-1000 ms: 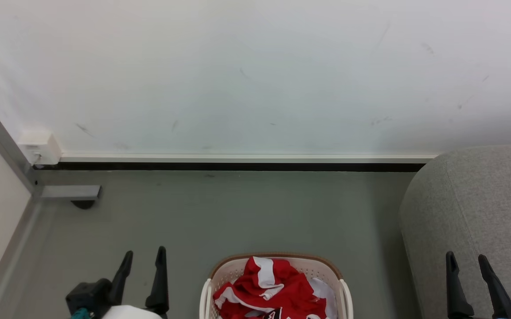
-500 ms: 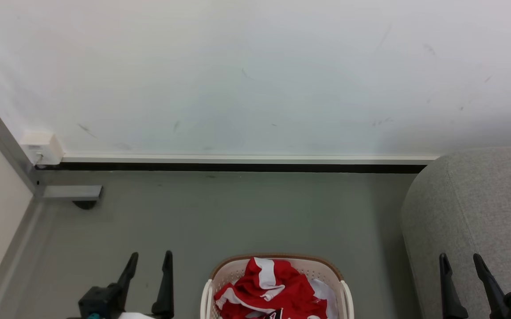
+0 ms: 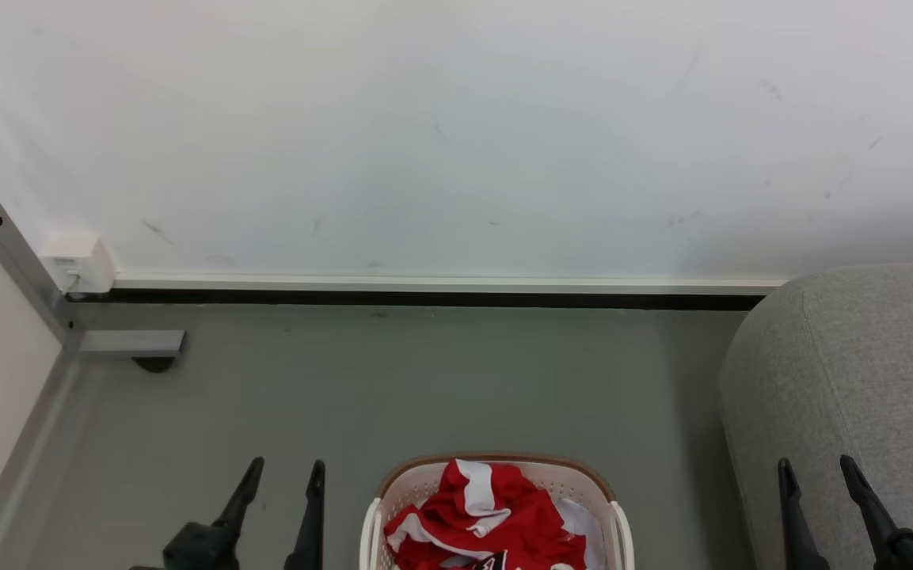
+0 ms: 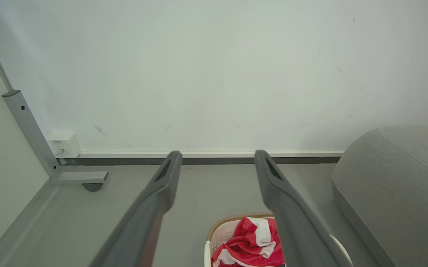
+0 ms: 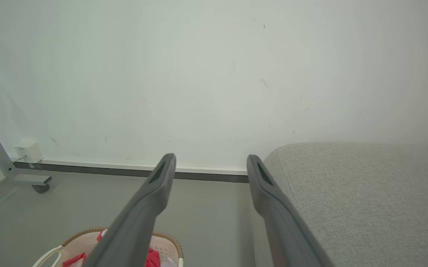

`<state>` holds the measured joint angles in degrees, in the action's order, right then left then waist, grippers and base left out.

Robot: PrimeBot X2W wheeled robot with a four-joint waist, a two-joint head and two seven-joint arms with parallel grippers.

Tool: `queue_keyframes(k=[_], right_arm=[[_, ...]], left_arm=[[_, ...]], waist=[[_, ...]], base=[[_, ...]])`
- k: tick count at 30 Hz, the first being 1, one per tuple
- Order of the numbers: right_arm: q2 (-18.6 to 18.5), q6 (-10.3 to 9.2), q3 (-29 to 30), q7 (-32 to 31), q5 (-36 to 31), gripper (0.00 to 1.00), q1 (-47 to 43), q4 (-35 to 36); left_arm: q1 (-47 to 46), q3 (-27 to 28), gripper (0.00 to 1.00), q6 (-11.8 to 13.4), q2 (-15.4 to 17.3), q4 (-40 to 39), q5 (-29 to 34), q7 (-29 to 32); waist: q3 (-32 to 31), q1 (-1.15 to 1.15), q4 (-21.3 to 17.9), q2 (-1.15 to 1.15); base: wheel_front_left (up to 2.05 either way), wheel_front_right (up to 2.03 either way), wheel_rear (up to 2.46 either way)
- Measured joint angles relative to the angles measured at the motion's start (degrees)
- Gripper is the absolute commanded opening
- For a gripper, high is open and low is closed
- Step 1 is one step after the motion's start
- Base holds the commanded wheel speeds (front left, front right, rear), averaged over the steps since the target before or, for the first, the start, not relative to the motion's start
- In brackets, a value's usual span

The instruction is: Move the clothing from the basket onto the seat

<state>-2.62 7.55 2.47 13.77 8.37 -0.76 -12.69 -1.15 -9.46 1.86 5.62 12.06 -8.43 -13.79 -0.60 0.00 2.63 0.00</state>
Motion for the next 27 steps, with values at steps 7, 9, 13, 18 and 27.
queue_keyframes(k=[7, 9, 13, 18, 27], right_arm=[[-0.03, 0.00, -0.02, 0.92, -1.94, 1.00, -0.37, -0.03], [-0.04, 0.00, -0.01, 1.02, -2.10, 1.00, -0.39, -0.08], [-0.08, 0.00, -0.01, 1.26, -2.01, 1.00, -0.41, -0.20], [-0.09, 0.00, 0.01, 1.26, -1.92, 1.00, -0.41, -0.37], [-0.10, 0.00, -0.09, 1.26, -0.38, 1.00, -0.40, -0.98]], left_arm=[[0.35, 0.63, 1.00, -0.56, -0.80, 0.77, 1.62, -0.90], [0.38, 0.82, 1.00, -0.66, -0.90, 0.94, 2.44, -0.99], [0.41, 1.25, 1.00, -0.82, -1.14, 1.43, 3.47, -1.33], [0.43, 1.90, 1.00, -1.32, -1.44, 2.10, 3.47, -1.34], [0.45, 2.63, 1.00, -1.90, -1.88, 2.45, 3.66, -1.33]], waist=[[-0.04, 0.00, 0.12, 0.00], [-0.02, 0.00, 0.15, 0.00], [-0.04, 0.00, 0.19, 0.00], [-0.05, 0.00, 0.03, 0.00], [0.06, 0.00, -0.22, 0.00]], base=[[0.00, 0.00, 0.00], [0.00, 0.00, 0.00], [0.00, 0.00, 0.00], [0.00, 0.00, 0.00], [0.00, 0.00, 0.00]])
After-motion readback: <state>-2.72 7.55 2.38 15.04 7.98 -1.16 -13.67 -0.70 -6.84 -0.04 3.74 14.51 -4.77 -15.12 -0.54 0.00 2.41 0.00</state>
